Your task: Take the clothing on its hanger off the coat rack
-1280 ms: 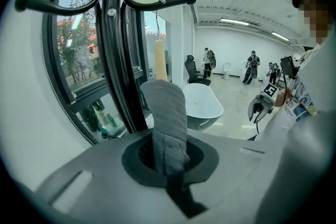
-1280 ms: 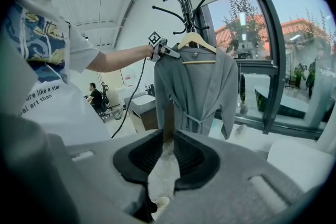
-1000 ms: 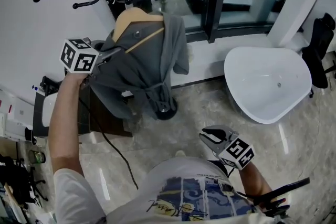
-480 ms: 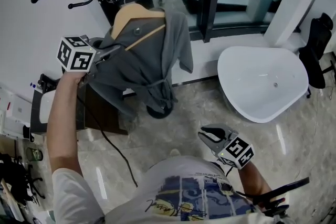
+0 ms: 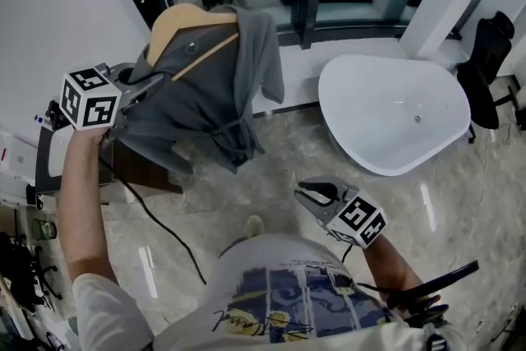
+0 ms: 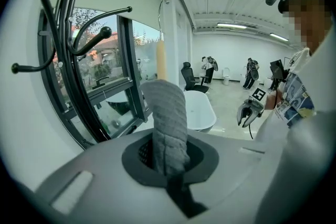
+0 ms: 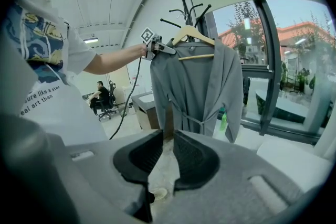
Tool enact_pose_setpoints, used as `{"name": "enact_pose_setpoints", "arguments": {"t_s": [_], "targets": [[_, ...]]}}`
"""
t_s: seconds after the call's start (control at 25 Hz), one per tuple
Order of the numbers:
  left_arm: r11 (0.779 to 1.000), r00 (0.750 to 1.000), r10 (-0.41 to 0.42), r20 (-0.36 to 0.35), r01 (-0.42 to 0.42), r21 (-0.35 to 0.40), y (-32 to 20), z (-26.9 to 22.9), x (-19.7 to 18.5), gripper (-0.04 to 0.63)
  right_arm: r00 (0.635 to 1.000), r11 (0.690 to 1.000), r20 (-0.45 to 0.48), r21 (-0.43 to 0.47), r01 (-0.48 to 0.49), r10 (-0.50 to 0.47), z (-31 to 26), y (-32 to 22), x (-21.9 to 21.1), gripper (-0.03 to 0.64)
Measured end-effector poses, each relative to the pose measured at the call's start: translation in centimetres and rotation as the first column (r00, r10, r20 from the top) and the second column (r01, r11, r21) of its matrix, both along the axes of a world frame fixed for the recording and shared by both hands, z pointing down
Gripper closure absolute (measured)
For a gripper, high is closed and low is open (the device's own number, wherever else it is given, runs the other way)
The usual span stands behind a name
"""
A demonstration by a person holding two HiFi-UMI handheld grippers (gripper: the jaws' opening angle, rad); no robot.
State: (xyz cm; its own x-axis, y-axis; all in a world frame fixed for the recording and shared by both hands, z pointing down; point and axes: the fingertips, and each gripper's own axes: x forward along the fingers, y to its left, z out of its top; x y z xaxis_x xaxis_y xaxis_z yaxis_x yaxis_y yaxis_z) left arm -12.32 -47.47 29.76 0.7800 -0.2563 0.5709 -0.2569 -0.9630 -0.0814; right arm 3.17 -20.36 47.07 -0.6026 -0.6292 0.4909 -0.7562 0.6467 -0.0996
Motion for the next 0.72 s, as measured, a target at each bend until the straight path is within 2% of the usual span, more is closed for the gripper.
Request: {"name": "enact_pose_setpoints", "arguments": {"t_s": [0.24,0.44,0.72], "targets": [[1.0,1.0,-0.027,-0.007,0.027,-0.003,5.7,0.1,0.1,0.592,0.998,0.998,-0.003,0.003,0.07,-0.07,-1.0,2.0,1.0,0.56],[0.999,0.999,-0.045,-0.009,0.045,0.002,11.9,0.7,-0.1,0.592,0.991,0.991,-0.013,0.009,0.133,-0.133,-0.6,4.9,1.5,0.611],[0.998,0.998,-0.064,0.004,0.064,0.007,20.9,0.5,1.1,0.592,0.976,0.976,-0.029,-0.011,0.215,-0.216,-0.2,8.1,1.5,0.614]]}}
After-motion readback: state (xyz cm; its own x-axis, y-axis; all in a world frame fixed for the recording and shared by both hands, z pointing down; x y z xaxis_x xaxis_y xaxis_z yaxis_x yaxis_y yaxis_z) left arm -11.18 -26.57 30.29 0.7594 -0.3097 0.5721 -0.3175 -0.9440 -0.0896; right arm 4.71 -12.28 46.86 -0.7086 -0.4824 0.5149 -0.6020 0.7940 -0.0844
